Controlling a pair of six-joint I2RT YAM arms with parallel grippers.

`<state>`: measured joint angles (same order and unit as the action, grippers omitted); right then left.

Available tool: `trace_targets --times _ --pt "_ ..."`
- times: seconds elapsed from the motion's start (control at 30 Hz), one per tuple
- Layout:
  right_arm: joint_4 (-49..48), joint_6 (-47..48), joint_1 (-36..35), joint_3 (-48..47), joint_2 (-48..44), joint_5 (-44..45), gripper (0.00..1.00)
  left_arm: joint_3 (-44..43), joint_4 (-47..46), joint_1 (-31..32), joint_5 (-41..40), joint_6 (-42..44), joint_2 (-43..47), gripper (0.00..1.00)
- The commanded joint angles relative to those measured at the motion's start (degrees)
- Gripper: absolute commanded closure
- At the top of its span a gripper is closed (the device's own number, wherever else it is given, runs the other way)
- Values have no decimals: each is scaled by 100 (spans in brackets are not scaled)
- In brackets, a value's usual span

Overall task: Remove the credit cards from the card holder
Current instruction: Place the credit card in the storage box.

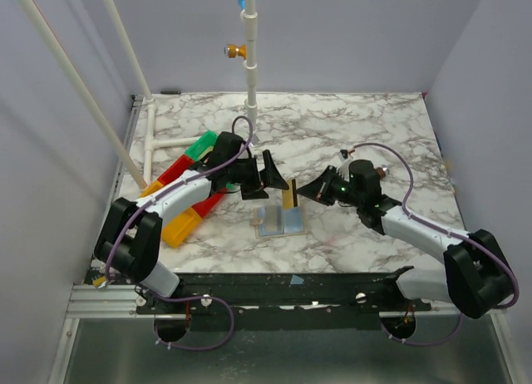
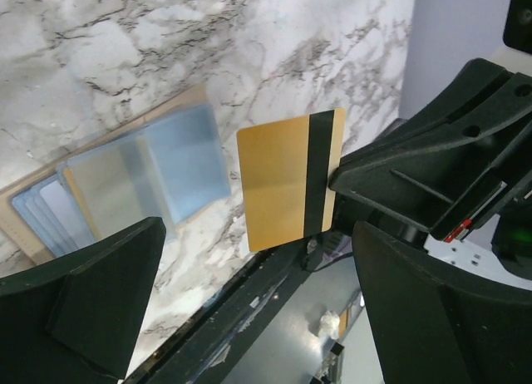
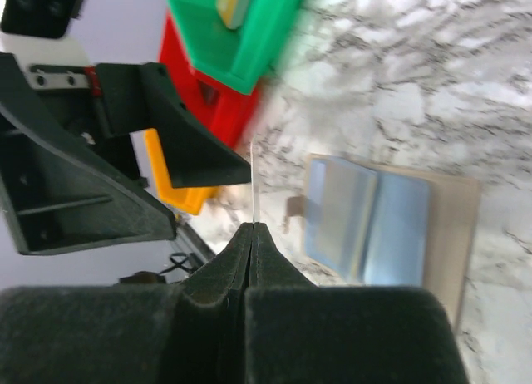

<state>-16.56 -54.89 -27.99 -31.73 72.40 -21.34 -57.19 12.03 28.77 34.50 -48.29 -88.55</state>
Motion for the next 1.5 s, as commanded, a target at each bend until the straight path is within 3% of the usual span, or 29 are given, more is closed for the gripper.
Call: trace_targets --times 0.0,0.4,0.53,0.73,1.0,1.1,1.17,1.23,1.3,1.37,1.47 --pt "1 -319 84 -364 -122 -516 99 251 -642 -160 745 -344 310 2" --pt "-1036 -1222 118 -633 280 -1338 99 794 -2174 -386 1699 -1516 663 2" --pt "-1296 -1415 118 -594 395 -1433 99 966 -2692 -442 1853 -1916 693 8" --pt "-1394 -1480 138 -564 398 -1434 99 1119 -3038 -476 1955 -2185 704 33" --pt "-1456 -1448 154 -462 351 -1476 99 1210 -3241 -485 1969 -2307 702 100" --pt "-1432 -1357 154 -458 340 -1516 99 1208 -3261 -478 1958 -2292 719 100" --pt "-1305 -1255 157 -495 340 -1513 91 1183 -3186 -478 1930 -2220 742 100" --pt "-1115 -1107 154 -547 293 -1464 61 1115 -2936 -478 1853 -2035 761 100" --pt "-806 -881 153 -640 208 -1341 38 989 -2526 -470 1741 -1720 810 100" --pt "-238 -564 158 -765 39 -1022 27 807 -1909 -469 1579 -1271 876 100" --pt "585 -116 157 -960 -205 -494 20 377 -782 -469 1081 -348 994 100"
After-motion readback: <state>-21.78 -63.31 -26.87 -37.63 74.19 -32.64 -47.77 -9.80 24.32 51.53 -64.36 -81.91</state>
